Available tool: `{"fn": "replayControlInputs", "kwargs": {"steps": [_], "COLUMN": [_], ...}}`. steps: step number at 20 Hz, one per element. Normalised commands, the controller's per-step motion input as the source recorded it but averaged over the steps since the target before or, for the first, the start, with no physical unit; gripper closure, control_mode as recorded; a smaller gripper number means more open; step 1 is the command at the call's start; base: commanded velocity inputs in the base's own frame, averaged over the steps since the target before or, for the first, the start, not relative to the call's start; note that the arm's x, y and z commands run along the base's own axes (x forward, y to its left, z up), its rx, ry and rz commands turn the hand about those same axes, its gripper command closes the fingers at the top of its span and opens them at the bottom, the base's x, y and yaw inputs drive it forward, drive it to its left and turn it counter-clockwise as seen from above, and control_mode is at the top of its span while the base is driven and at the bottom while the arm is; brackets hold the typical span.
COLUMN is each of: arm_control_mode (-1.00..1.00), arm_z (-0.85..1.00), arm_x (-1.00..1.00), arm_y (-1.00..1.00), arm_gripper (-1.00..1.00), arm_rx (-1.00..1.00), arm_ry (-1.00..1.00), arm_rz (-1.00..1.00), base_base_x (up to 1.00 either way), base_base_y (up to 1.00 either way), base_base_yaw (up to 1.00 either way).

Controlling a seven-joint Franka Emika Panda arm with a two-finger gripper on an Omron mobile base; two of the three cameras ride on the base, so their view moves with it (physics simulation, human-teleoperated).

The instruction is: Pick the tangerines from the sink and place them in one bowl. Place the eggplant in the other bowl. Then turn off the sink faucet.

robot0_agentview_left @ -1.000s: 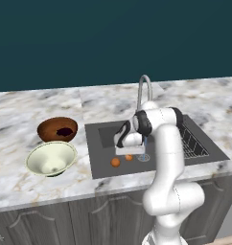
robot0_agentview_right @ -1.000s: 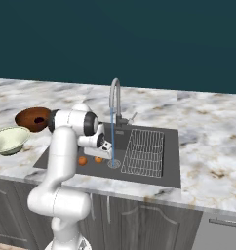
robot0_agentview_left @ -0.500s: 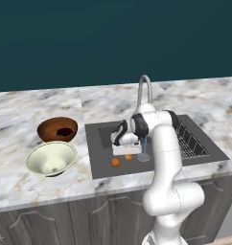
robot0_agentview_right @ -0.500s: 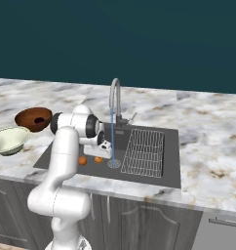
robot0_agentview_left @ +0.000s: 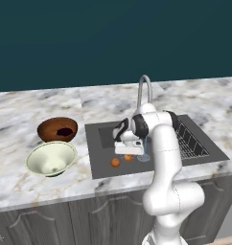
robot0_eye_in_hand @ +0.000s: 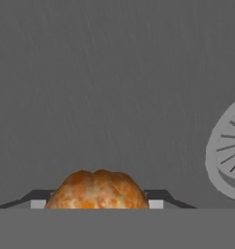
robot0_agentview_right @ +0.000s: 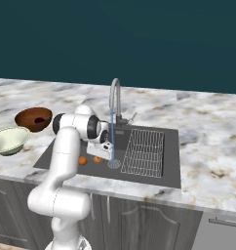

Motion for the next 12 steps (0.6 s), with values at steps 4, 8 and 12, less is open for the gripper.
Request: {"fn": "replayControlInputs", "kwargs": {"steps": [4,8,12], "arm_control_mode": [-1.0,-1.0,-1.0], "arm_z": [0.34,0.94,1.0], "arm_x": [-0.08,-0.1,-0.3], "arm_y": [0.03,0.33,0.52], "arm_gripper": [1.0,1.0,1.0], "arm_rx": [0.0,-0.01,-0.05], "arm_ry": [0.0,0.0,-0.08], "arm_rz": [-0.08,-0.09,-0.11], "base_base_x": [0.0,0.0,0.0], "base_base_y": [0.0,0.0,0.0], "base_base_yaw": [0.0,0.0,0.0]}}
